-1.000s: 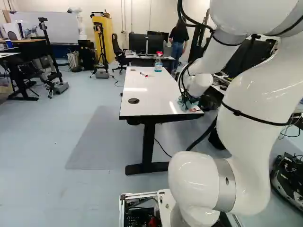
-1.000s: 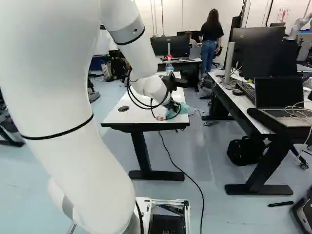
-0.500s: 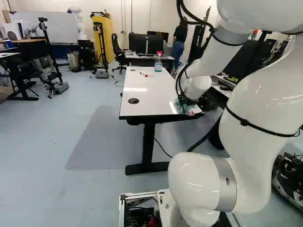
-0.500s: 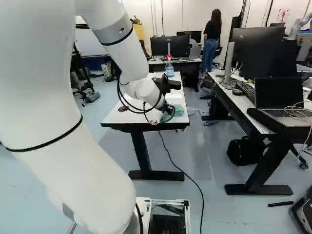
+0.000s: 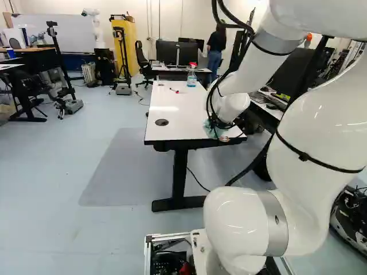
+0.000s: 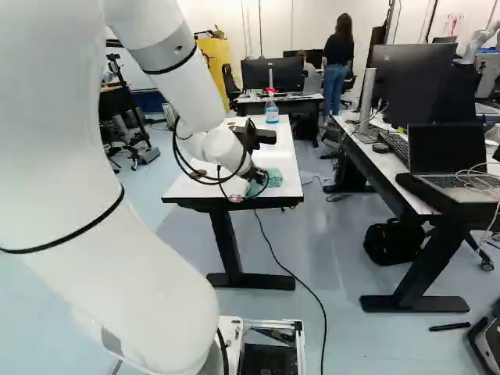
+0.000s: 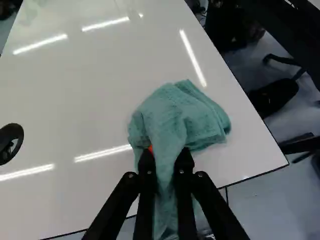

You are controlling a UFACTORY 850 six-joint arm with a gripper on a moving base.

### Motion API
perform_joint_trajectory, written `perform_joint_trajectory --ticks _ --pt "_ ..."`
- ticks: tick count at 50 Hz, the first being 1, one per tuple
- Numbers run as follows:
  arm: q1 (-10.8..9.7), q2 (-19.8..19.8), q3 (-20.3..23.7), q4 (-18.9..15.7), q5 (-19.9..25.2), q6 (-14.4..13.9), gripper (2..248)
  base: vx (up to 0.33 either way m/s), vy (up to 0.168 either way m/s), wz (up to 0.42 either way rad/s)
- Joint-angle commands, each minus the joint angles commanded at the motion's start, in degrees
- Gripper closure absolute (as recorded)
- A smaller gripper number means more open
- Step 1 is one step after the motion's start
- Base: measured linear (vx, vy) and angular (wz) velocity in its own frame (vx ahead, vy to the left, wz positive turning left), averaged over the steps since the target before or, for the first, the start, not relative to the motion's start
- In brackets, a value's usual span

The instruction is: Clean the table with the green towel

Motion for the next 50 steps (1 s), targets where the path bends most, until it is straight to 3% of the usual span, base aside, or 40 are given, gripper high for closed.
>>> perform_joint_trajectory --ticks 10,21,50 --pt "1.7 -1.6 -1.7 0.0 0.0 0.0 205 0.000 0.000 0.000" --pt "1.8 -4.6 -4.8 0.0 0.0 0.0 205 0.000 0.000 0.000" --pt "-2.2 -10.3 -11.1 0.0 0.0 0.0 205 0.000 0.000 0.000"
